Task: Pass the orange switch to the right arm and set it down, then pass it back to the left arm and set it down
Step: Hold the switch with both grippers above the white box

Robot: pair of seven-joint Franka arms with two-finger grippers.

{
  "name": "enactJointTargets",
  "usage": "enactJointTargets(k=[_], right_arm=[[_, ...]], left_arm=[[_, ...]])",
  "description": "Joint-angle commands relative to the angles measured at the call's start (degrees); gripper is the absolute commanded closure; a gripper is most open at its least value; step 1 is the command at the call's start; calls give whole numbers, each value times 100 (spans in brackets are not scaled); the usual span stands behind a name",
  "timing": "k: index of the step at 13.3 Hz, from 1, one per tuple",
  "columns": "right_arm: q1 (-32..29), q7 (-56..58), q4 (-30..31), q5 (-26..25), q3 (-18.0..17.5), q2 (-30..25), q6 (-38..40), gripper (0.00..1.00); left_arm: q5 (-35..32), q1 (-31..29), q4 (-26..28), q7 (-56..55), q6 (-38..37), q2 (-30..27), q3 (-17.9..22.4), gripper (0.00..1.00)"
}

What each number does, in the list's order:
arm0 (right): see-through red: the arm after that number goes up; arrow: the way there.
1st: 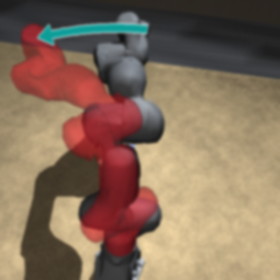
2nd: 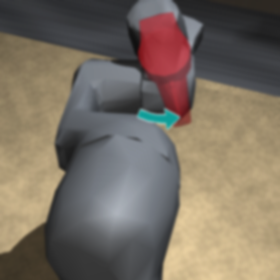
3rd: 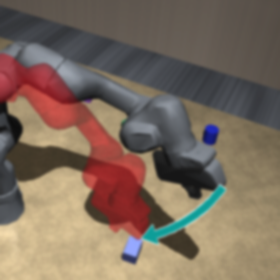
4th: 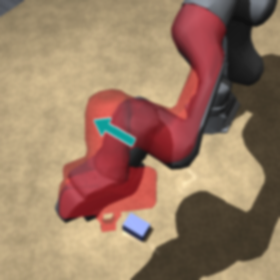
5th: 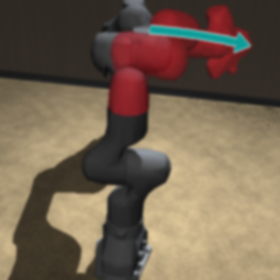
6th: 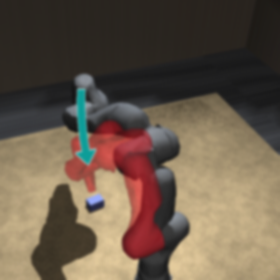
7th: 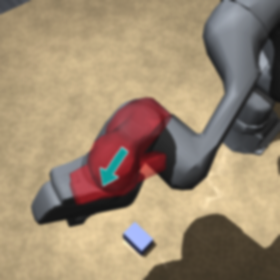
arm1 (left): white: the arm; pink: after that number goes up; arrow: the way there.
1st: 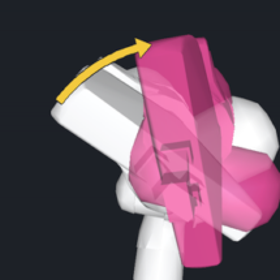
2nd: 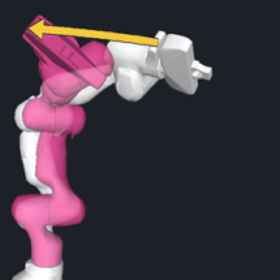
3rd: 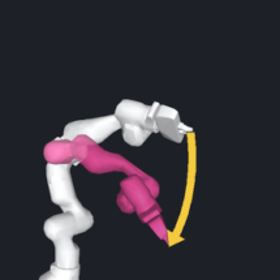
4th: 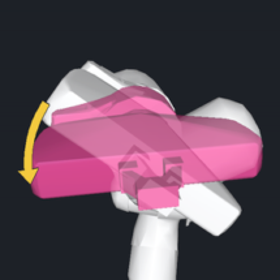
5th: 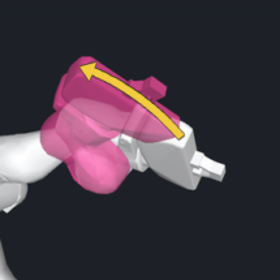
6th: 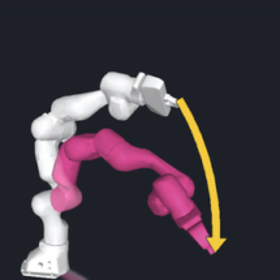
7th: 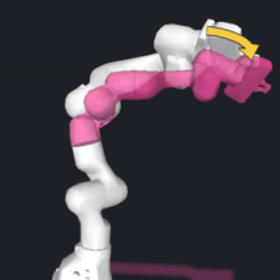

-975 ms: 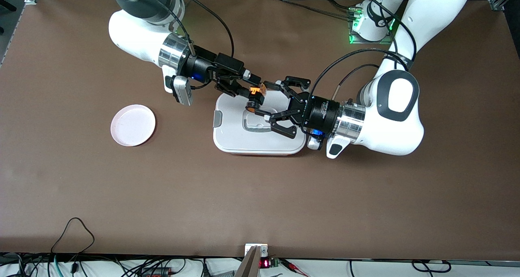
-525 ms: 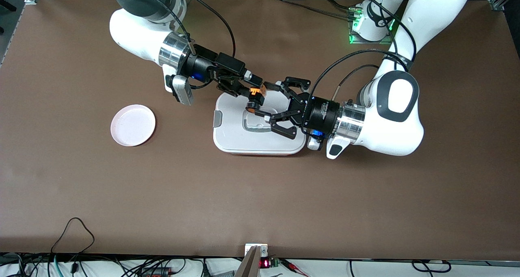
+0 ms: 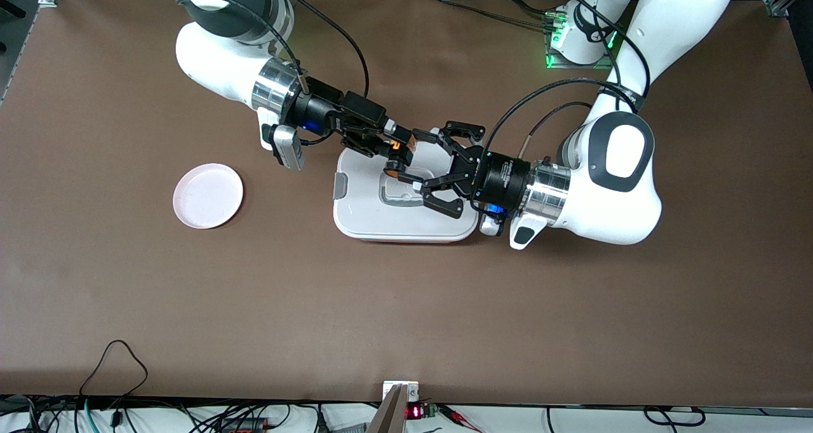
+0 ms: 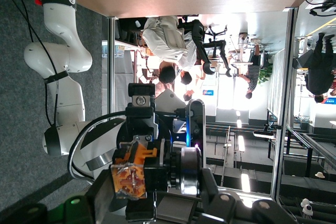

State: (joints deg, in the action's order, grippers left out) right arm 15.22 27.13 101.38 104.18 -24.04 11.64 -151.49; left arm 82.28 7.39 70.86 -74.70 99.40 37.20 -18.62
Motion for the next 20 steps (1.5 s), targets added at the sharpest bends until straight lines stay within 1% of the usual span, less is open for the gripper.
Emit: enactJointTargets(k=[1,2,3,5,8,12,13,16,19,20], right_arm=[[34,152,-180,146,-40,58,-118,28],[34,152,-180,146,-40,66,-118,31],[34,152,-180,146,-40,66,-118,32],[25,152,-180,146,-40,58,-118,43],[25,152,-198,146,-40,58,-118,64],[25,152,-207,146,-40,58,-118,96],[16,152,-207,146,-40,58,-118,99],[16,152,-215,137,-40,58,-118,100],[-10,152,-277,137,-40,49,-109,100],[-28,126,-294,137,-40,49,-100,100]], left_arm=[[166,105,-222,-98,9,104,78,100],[157,105,-222,-98,9,112,86,100],[157,105,-222,-98,9,104,86,100],[157,105,-222,-98,9,104,86,100],[157,105,-222,-98,18,112,86,100],[157,105,-222,-89,18,112,86,100],[157,105,-222,-89,18,112,86,100],[148,140,-222,-89,9,112,86,100],[148,149,-222,-89,9,121,86,88],[157,149,-222,-89,9,121,78,81]])
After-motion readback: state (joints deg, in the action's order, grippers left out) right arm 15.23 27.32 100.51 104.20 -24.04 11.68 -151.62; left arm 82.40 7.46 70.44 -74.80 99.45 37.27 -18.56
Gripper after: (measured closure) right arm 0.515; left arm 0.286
